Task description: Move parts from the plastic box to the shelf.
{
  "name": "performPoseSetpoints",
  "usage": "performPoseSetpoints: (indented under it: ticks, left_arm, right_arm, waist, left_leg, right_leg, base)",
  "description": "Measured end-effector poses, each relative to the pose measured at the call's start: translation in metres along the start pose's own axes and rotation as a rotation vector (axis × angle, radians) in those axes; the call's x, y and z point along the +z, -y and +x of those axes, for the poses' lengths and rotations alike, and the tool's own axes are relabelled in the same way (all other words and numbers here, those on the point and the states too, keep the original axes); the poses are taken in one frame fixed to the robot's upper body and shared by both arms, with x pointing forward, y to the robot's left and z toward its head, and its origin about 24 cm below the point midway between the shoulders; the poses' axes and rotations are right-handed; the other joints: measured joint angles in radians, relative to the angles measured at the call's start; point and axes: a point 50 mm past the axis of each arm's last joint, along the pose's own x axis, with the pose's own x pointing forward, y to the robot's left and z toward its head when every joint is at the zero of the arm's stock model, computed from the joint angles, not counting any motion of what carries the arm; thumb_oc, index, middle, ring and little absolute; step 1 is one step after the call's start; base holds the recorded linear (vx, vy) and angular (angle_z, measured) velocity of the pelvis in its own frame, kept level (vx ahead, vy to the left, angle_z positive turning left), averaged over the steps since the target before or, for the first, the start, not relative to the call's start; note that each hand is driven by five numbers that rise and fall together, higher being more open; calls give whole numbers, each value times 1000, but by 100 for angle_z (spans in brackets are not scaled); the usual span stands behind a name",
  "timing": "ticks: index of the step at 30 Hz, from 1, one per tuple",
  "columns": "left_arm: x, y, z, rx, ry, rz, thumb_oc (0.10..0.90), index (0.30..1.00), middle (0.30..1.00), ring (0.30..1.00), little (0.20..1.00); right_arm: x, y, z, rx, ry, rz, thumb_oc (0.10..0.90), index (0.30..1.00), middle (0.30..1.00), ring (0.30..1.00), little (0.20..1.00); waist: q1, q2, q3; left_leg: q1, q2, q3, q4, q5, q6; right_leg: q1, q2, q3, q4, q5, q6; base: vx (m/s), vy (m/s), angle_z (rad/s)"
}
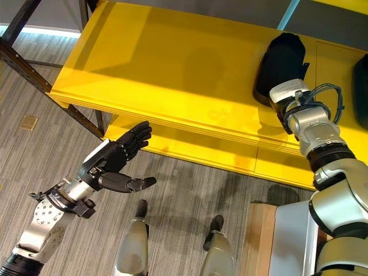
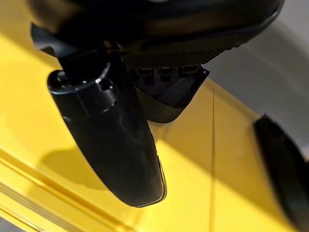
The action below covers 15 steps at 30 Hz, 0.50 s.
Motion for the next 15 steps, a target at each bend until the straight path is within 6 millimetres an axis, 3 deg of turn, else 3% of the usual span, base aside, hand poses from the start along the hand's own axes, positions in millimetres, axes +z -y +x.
performPoseSetpoints:
  ticks: [2, 5, 15]
  left_arm:
    - [0, -1, -2, 6, -1, 0, 900, 1000, 1000, 1000, 1000]
    - [-1, -4, -8, 12, -10, 3, 900, 1000, 1000, 1000, 1000]
    - [1, -6, -8, 21, 11, -7, 900, 1000, 1000, 1000, 1000]
  right_arm:
    - [-1, 2, -4, -21, 35, -89, 900, 1000, 1000, 1000, 1000]
    - [4, -2, -7, -27, 78, -92, 900, 1000, 1000, 1000, 1000]
    - [10, -11, -10, -22, 41, 30, 900, 1000, 1000, 1000, 1000]
  waist:
    - [0, -9, 2]
    - [-3, -34, 3]
    - [-6, -35, 3]
  left_leg:
    - [-1, 8, 1, 0, -2, -2]
    - [-1, 25, 0, -1, -5, -4]
    - [0, 24, 5, 7, -10, -5]
  right_leg:
    - [-1, 8, -1, 0, 0, 0]
    - [-4, 25, -3, 1, -1, -1]
    - [-4, 24, 3, -1, -3, -6]
  base:
    - [3, -68, -4]
    - [-3, -36, -6]
    - [-12, 35, -1]
